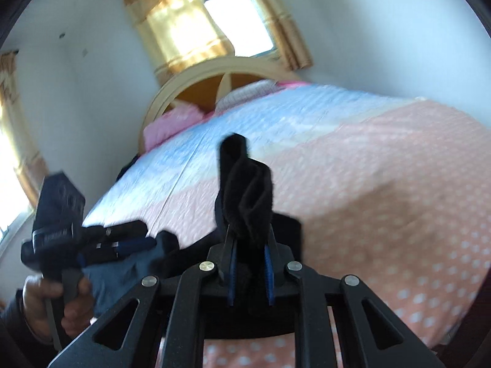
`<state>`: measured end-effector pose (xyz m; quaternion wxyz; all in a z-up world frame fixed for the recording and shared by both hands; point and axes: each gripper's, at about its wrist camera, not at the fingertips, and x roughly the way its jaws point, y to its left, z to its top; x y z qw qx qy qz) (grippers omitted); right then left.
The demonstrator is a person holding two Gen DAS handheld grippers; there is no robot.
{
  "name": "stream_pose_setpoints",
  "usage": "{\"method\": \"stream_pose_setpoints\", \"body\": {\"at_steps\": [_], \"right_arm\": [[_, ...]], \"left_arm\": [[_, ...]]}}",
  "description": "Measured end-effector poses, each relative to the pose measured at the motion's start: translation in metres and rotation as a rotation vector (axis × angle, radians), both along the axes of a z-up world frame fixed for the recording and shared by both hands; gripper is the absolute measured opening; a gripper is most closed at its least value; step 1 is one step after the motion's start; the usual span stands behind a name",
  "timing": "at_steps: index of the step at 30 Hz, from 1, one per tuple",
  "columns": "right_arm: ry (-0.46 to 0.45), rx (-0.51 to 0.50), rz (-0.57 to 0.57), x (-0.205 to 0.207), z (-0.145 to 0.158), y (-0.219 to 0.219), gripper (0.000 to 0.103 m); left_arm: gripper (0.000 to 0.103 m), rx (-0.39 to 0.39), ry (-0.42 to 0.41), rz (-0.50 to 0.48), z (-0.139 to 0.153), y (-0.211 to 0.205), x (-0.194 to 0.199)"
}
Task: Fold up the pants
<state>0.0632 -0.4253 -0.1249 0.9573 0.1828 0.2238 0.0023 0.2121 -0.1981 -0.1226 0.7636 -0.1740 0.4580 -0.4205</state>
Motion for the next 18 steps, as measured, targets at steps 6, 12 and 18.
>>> {"method": "stream_pose_setpoints", "body": {"at_steps": [6,12,18], "right_arm": [[-0.023,-0.157,0.125,-0.002,0.003,0.036,0.015],[-0.004,-0.302,0.183,0.003,-0.009,0.072,0.015],[-0.003,-0.448,0.208,-0.002,-0.019,0.093,0.015]], "left_arm": [[0.067,-0.109,0.036,-0.101,0.015,-0.021,-0.006],[0.088,-0.046,0.031,-0.168,0.031,-0.051,-0.008],[0.086,0.081,0.081,-0.23,0.022,-0.068,-0.011]]}}
